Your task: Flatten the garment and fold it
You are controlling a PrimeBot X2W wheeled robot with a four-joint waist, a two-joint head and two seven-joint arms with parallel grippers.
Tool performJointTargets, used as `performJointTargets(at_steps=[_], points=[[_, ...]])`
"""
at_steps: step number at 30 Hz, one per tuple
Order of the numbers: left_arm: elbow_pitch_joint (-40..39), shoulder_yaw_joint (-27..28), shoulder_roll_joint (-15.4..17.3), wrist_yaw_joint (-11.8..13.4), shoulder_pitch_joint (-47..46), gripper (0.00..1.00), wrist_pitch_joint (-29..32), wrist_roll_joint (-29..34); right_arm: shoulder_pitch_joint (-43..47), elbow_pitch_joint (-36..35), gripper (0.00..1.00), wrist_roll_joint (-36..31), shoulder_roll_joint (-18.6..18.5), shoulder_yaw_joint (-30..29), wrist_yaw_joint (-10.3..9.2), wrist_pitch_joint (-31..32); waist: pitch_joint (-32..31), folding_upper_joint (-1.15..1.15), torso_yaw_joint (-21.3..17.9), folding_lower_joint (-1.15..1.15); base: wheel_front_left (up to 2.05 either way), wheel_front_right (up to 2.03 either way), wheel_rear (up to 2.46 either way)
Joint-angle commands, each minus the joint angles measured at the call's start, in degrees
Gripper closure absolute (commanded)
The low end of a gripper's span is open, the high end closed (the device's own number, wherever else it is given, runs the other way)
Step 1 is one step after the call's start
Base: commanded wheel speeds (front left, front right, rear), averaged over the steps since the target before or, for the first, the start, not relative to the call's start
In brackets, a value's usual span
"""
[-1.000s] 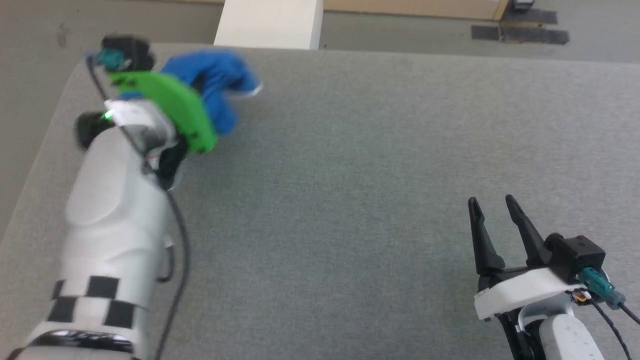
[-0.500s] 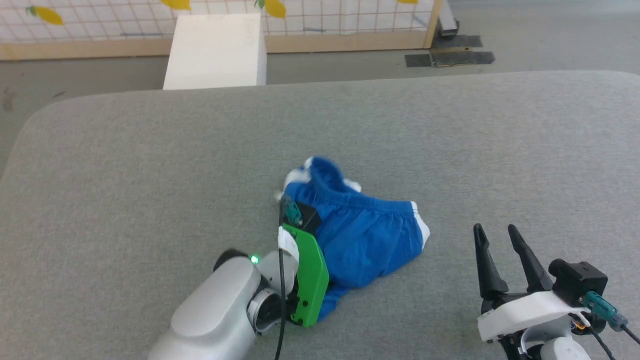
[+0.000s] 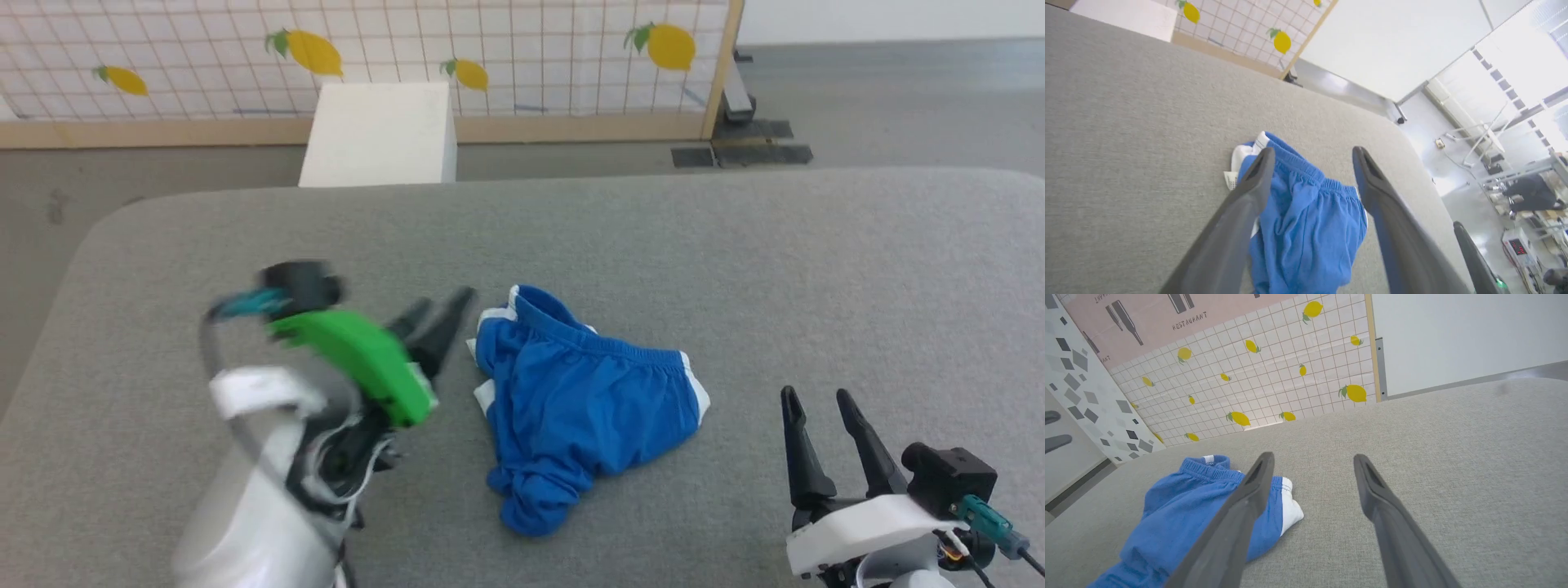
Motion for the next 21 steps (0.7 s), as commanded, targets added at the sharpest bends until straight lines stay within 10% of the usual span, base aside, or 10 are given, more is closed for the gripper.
performJointTargets(at_steps=[1,9,15,21], points=[[-0.9,1.6,0.2,-0.2,2.8,0.0,-4.0,0.0,0.8,0.0,0.0,0.3,0.0,-0.1,-0.09,-0.3,-1.4,0.0,1.3,0.0,0.0,0.0,0.0],[-1.0,5.2,4.2,1.8,12.2,0.0,-31.1,16.4,1.9,0.3,0.0,-0.2,0.0,-0.2,-0.09,-0.2,-2.1,0.0,3.2,0.0,0.0,0.0,0.0],[-3.3,7.6,3.0,6.2,17.1,0.0,-32.7,26.1,0.5,1.2,0.0,-1.8,0.0,-1.5,-0.09,4.5,-1.6,0.0,4.2,0.0,0.0,0.0,0.0],[-7.2,9.7,1.7,5.5,19.2,0.0,-32.7,31.9,-7.6,2.3,0.0,-6.0,0.0,-1.9,-0.09,21.0,1.5,0.0,5.0,0.0,0.0,0.0,0.0]])
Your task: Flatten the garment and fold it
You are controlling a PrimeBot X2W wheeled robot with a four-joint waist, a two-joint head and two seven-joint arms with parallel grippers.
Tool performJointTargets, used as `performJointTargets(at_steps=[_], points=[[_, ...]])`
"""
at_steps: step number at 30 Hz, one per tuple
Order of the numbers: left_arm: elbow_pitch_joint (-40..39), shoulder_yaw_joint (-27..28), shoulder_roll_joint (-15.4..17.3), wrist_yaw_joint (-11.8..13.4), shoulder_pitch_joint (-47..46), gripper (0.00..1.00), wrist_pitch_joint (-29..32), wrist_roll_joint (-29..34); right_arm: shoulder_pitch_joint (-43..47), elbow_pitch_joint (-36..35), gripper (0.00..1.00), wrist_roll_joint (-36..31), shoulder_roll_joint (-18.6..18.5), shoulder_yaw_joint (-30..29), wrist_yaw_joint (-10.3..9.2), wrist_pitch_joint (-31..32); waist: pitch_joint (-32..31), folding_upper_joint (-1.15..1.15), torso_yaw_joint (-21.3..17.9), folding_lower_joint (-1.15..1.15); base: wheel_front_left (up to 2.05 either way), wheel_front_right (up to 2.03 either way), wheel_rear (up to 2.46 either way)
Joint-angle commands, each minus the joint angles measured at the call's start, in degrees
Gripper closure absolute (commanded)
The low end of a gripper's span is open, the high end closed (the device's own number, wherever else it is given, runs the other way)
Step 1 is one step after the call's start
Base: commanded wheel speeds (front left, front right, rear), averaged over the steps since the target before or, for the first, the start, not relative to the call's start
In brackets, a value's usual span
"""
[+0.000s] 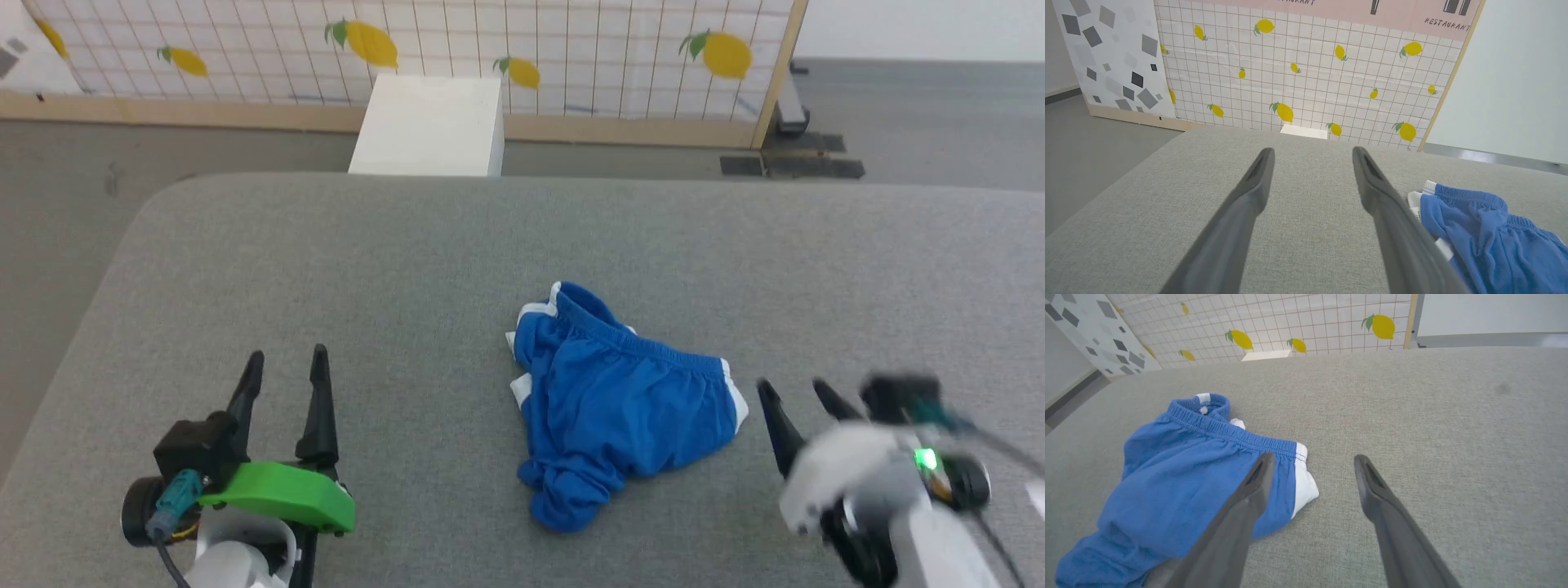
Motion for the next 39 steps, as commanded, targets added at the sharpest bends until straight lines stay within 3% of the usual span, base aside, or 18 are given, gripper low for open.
performJointTargets(at_steps=[1,5,9,13,17,18,19,20,24,29,34,39], points=[[-0.6,0.6,-0.1,-0.7,0.5,0.0,-0.2,0.8,-3.7,0.2,0.0,-2.5,0.0,0.3,-0.09,4.6,2.2,0.0,0.5,0.0,0.0,0.0,0.0],[-1.9,1.9,-0.4,-2.6,-1.3,0.0,-0.2,2.4,-11.6,1.6,0.0,-8.2,0.0,1.7,-0.09,22.2,5.5,0.0,1.9,0.0,0.0,0.0,0.0],[-3.2,3.1,-1.8,-4.0,-3.4,0.0,-0.3,3.4,-16.3,2.5,0.0,-11.6,0.0,2.0,-0.09,31.9,8.5,0.0,4.0,0.0,0.0,0.0,0.0],[-3.7,4.4,-3.7,-5.5,-4.6,0.0,-0.3,3.9,-17.3,4.5,0.0,-14.1,0.0,2.4,-0.09,36.6,10.3,0.0,5.7,0.0,0.0,0.0,0.0],[-3.2,6.1,-4.8,-6.7,-4.5,0.0,-0.3,4.7,-16.6,5.8,0.0,-12.8,0.0,2.8,-0.09,36.9,10.8,0.0,6.1,0.0,0.0,0.0,0.0],[-3.2,6.4,-5.0,-7.0,-4.6,0.0,-0.3,4.9,-16.4,5.8,0.33,-12.5,0.0,2.7,-0.09,36.5,10.9,0.0,6.1,0.0,0.0,0.0,0.0],[-3.0,6.8,-5.2,-7.3,-4.5,0.0,-0.3,5.2,-16.4,5.6,0.78,-12.2,0.0,2.6,-0.09,35.5,10.8,0.0,5.9,0.0,0.0,0.0,0.0],[-2.9,7.2,-5.4,-7.5,-4.4,0.0,-0.3,5.4,-16.5,5.4,1.0,-12.2,0.0,2.6,-0.09,34.6,10.7,0.0,5.8,0.0,0.0,0.0,0.0],[-2.3,8.3,-6.0,-8.2,-3.8,0.0,-0.3,6.4,-17.0,2.8,1.0,-10.4,0.0,-0.1,-0.09,29.9,9.3,0.0,4.6,0.0,0.0,0.0,0.0],[-1.4,9.0,-7.0,-8.9,-2.7,0.0,-0.3,6.9,-13.8,-4.3,1.0,-7.1,0.0,-9.2,-0.09,24.9,6.5,0.0,3.0,0.0,0.0,0.0,0.0],[-0.7,9.3,-7.8,-9.4,-1.3,0.0,-0.3,7.0,-3.4,-10.4,1.0,-5.2,0.0,-18.6,-0.09,27.1,4.5,0.0,1.5,0.0,0.0,0.0,0.0],[-0.1,9.9,-8.1,-9.7,-0.3,0.0,-0.3,7.2,9.5,-12.1,1.0,1.2,0.0,-20.3,-0.09,32.5,3.9,0.0,-0.1,0.0,0.0,0.0,0.0]])
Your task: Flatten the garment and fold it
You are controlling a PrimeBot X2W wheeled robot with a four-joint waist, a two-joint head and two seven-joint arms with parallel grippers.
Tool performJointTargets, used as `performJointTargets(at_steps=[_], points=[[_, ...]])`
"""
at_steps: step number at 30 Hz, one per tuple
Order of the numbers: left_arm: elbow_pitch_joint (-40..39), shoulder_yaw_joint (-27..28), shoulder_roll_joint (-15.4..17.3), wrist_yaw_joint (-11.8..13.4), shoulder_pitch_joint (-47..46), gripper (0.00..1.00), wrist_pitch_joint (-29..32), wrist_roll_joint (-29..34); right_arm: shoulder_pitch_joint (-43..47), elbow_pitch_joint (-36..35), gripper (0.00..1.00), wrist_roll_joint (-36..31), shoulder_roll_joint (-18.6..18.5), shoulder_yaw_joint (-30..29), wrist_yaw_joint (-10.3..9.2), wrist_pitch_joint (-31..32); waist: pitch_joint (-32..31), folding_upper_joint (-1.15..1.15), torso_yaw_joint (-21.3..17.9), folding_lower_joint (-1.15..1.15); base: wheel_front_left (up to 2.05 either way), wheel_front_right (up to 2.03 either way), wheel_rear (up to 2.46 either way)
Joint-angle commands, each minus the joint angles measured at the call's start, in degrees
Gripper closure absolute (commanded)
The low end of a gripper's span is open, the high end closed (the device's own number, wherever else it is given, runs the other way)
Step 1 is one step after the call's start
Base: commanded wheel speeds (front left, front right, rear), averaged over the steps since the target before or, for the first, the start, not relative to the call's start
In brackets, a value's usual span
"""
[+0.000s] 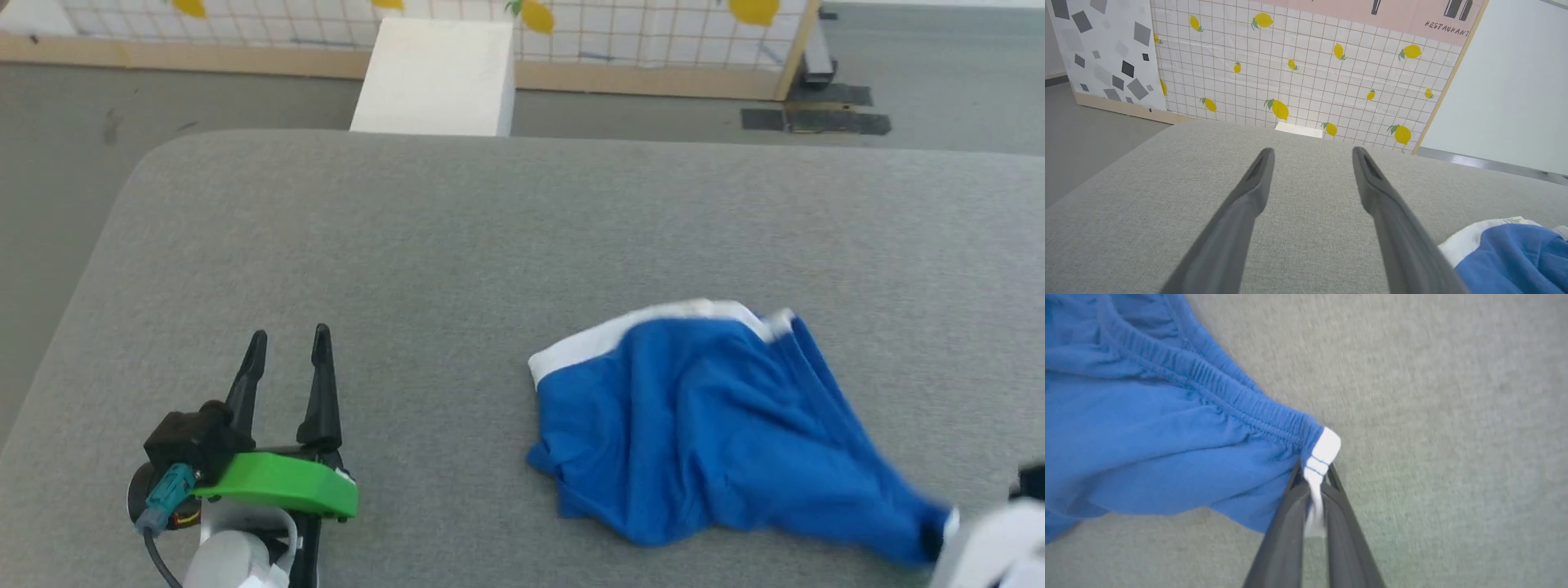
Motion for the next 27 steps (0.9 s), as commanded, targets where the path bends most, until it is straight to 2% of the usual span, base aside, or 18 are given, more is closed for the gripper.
performJointTargets(at_steps=[1,4,5,6,7,10,12,13,19,23,27], points=[[0.3,0.2,-0.4,-0.2,0.8,0.0,-0.3,0.3,2.0,0.2,1.0,1.4,0.0,0.1,-0.09,0.6,-0.9,0.0,-1.3,0.0,0.0,0.0,0.0],[1.3,0.1,-0.5,-0.3,1.2,0.0,-0.3,0.1,4.4,1.7,1.0,4.7,0.0,1.0,-0.09,-0.9,-1.1,0.0,-2.5,0.0,0.0,0.0,0.0],[1.7,0.0,-0.6,-0.3,1.4,0.0,-0.3,-0.1,4.2,1.8,0.62,5.3,0.0,1.8,-0.09,-2.9,-1.2,0.0,-2.9,0.0,0.0,0.0,0.0],[2.1,-0.2,-0.6,-0.4,1.4,0.0,-0.2,-0.3,3.8,1.7,0.48,6.3,0.0,1.8,-0.09,-5.1,-1.3,0.0,-3.2,0.0,0.0,0.0,0.0],[2.5,-0.4,-0.7,-0.5,1.3,0.0,0.2,-0.6,2.8,1.5,0.0,7.2,0.0,1.4,-0.09,-8.7,-1.4,0.0,-3.6,0.0,0.0,0.0,0.0],[3.3,-0.8,-0.9,-0.6,0.3,0.0,2.9,-2.7,0.0,0.5,0.0,6.6,0.0,0.2,-0.09,-17.6,-1.3,0.0,-4.7,0.0,0.0,0.0,0.0],[3.9,-1.9,-1.1,-0.8,-1.1,0.0,7.3,-4.9,-1.8,0.1,0.0,4.6,0.0,-1.2,-0.09,-22.0,-1.3,0.0,-5.3,0.0,0.0,0.0,0.0],[4.7,-2.7,-1.4,-0.9,-1.9,0.0,11.6,-7.4,-2.7,-0.1,0.0,3.6,0.0,-2.1,-0.09,-23.6,-1.3,0.0,-5.6,0.0,0.0,0.0,0.0],[8.1,-11.6,-1.6,-0.5,-5.7,0.0,38.5,-11.3,-4.9,-0.1,0.0,2.2,0.0,-2.0,-0.09,-25.3,-0.8,0.0,-7.2,0.0,0.0,0.0,0.0],[9.1,-15.5,-1.2,-0.8,-6.7,0.0,47.6,-11.9,-4.9,0.9,0.0,3.2,0.0,-0.4,-0.09,-25.6,0.0,0.0,-8.4,0.0,0.0,0.0,0.0],[9.7,-17.3,-1.3,-1.1,-6.1,0.0,50.9,-13.3,-4.9,2.0,0.0,3.9,0.0,0.9,-0.09,-26.5,0.7,0.0,-9.2,0.0,0.0,0.0,0.0]])
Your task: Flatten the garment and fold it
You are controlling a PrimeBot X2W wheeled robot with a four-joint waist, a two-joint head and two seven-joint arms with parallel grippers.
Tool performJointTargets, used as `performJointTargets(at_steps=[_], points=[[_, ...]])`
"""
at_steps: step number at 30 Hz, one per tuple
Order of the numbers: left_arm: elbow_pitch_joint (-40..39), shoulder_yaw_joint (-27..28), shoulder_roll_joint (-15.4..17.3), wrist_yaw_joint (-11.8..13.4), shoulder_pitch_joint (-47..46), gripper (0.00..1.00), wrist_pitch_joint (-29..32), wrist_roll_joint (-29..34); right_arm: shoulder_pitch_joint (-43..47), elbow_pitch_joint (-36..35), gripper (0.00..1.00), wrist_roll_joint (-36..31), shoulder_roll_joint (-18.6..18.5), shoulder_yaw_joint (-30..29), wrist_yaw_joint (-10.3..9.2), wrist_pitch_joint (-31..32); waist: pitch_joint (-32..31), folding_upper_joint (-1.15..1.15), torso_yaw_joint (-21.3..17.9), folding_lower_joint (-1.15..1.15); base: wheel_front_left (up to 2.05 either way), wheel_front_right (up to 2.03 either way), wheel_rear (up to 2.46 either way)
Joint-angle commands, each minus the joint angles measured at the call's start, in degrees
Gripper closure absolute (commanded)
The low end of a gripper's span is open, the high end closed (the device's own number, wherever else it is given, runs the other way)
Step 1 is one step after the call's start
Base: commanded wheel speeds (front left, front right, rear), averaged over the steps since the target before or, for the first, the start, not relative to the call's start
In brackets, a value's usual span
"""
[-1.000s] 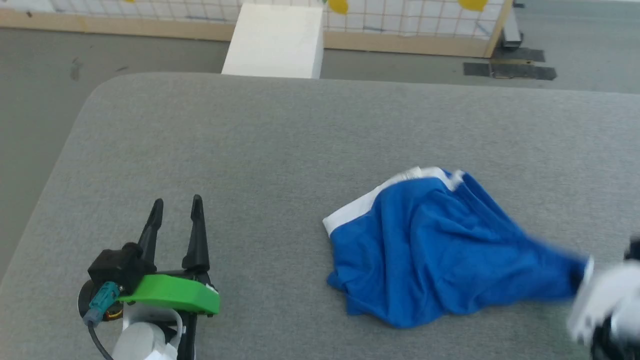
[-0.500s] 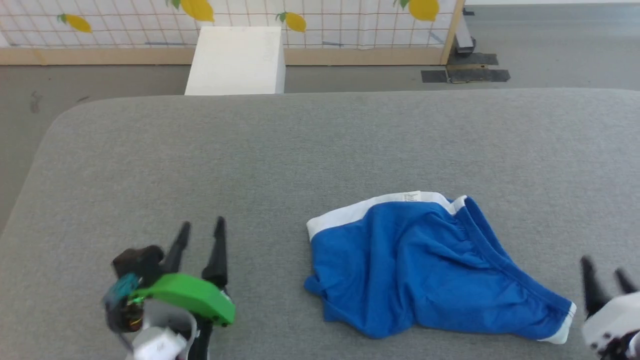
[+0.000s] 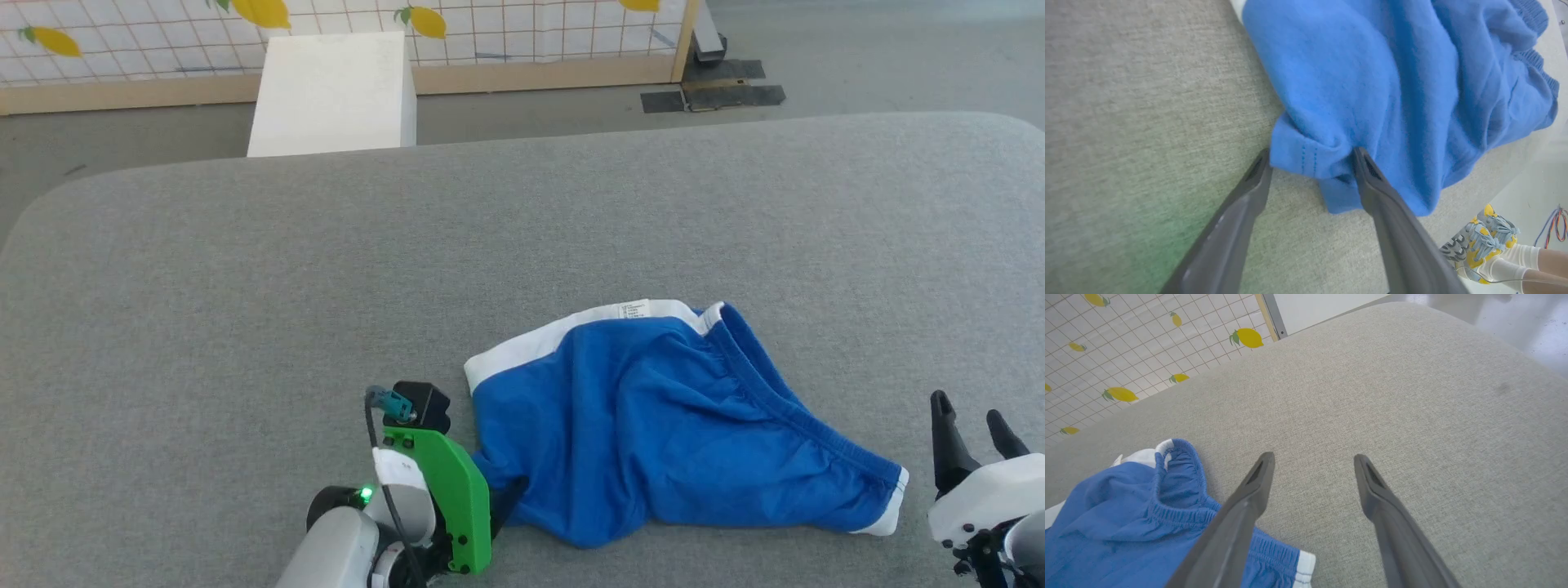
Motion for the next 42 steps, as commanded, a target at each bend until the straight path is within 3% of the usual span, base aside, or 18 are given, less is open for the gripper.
performJointTargets(at_steps=[1,2,3,9,15,20,28,29,30,36,38,42], points=[[0.4,-0.4,0.0,-0.4,0.3,0.18,0.6,-1.1,-0.7,0.4,0.0,0.5,0.0,0.4,-0.09,-0.7,0.7,0.0,-0.6,0.0,0.0,0.0,0.0],[0.0,-0.3,0.0,-0.4,0.4,0.78,0.0,-1.5,-0.7,0.6,0.0,0.5,0.0,0.5,-0.09,-1.0,0.8,0.0,-0.6,0.0,0.0,0.0,0.0],[-0.2,-0.2,-0.1,-0.4,0.5,1.0,-0.9,-1.6,-0.7,0.8,0.0,0.6,0.0,0.6,-0.09,-1.3,0.9,0.0,-0.6,0.0,0.0,0.0,0.0],[-3.2,4.0,0.0,0.5,-0.9,1.0,-8.2,-3.6,-0.3,1.8,0.0,0.8,0.0,1.1,-0.09,-2.4,0.8,0.0,1.3,0.0,0.0,0.0,0.0],[-12.3,9.7,2.5,2.7,-3.6,1.0,-13.4,-3.3,-0.9,2.9,0.0,0.8,0.0,2.9,-0.09,-2.7,-0.1,0.0,4.3,0.0,0.0,0.0,0.0],[-17.1,10.2,4.1,6.0,1.3,1.0,-10.0,-2.4,-1.5,4.0,0.0,1.2,0.0,4.7,-0.09,-2.8,-0.4,0.0,6.6,0.0,0.0,0.0,0.0],[-10.8,8.2,2.6,8.7,10.3,1.0,-4.0,-5.2,-1.5,4.5,0.0,0.7,0.0,5.4,-0.09,-2.3,-0.4,0.0,8.6,0.0,0.0,0.0,0.0],[-10.1,8.2,2.3,8.9,10.7,0.37,-3.6,-5.9,-1.5,4.4,0.0,0.5,0.0,5.3,-0.09,-2.0,-0.4,0.0,8.8,0.0,0.0,0.0,0.0],[-9.8,8.3,2.1,9.1,10.9,0.0,-3.7,-6.3,-1.4,4.4,0.0,0.5,0.0,5.3,-0.09,-1.9,-0.5,0.0,9.0,0.0,0.0,0.0,0.0],[-12.0,12.7,1.7,9.5,10.9,0.0,-6.9,-10.3,-0.9,3.6,0.0,0.3,0.0,5.5,-0.09,-1.1,-1.2,0.0,9.5,0.0,0.0,0.0,0.0],[-13.6,14.9,2.8,9.8,10.7,0.0,-10.2,-9.5,-1.0,2.6,0.0,0.0,0.0,6.0,-0.09,-0.7,-1.3,0.0,9.5,0.0,0.0,0.0,0.0],[-15.5,18.2,5.8,10.6,9.7,0.0,-22.9,-2.6,-2.7,-0.4,0.0,-0.7,0.0,9.3,-0.09,2.2,-0.8,0.0,9.3,0.0,0.0,0.0,0.0]])
